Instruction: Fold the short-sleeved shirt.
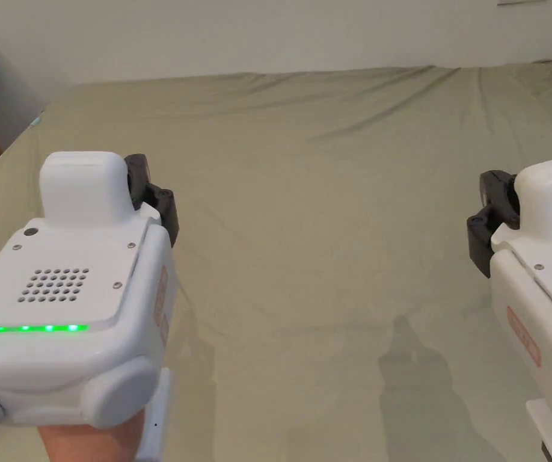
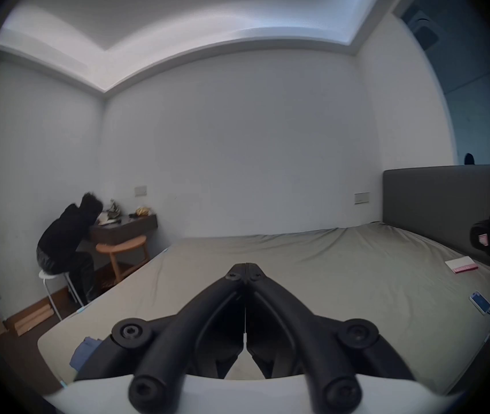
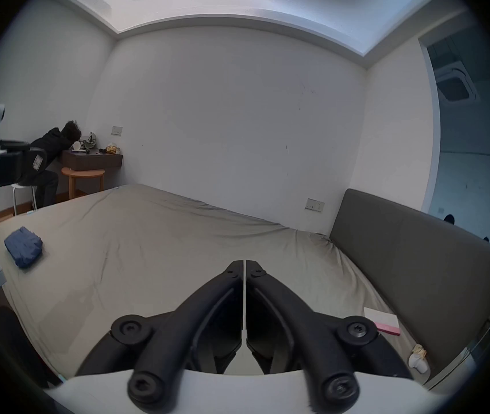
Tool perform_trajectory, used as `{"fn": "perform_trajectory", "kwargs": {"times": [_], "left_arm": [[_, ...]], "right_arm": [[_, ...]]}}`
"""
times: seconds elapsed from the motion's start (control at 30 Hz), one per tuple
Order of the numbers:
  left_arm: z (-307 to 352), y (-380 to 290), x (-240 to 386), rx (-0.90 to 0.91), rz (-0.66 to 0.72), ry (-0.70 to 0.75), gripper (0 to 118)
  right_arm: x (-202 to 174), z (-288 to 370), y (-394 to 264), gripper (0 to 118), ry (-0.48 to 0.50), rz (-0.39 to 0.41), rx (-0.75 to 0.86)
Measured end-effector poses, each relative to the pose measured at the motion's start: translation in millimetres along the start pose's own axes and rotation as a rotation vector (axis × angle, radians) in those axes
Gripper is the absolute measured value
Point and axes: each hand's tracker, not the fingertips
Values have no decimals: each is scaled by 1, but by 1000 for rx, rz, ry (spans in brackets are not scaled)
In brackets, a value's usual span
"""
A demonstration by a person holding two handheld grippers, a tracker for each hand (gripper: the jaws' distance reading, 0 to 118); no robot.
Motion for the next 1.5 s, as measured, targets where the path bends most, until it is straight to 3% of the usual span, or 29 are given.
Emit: {"fn": "perform_trajectory", "kwargs": {"times": [0.3, 1.5], "left_arm": [[18, -6, 42, 31, -131, -66, 0], [20, -7, 42, 31, -105, -83, 0]], "right_arm": [[-3, 9, -15, 3, 18, -47, -2], [-15, 13, -10, 2, 16, -52, 34]]}}
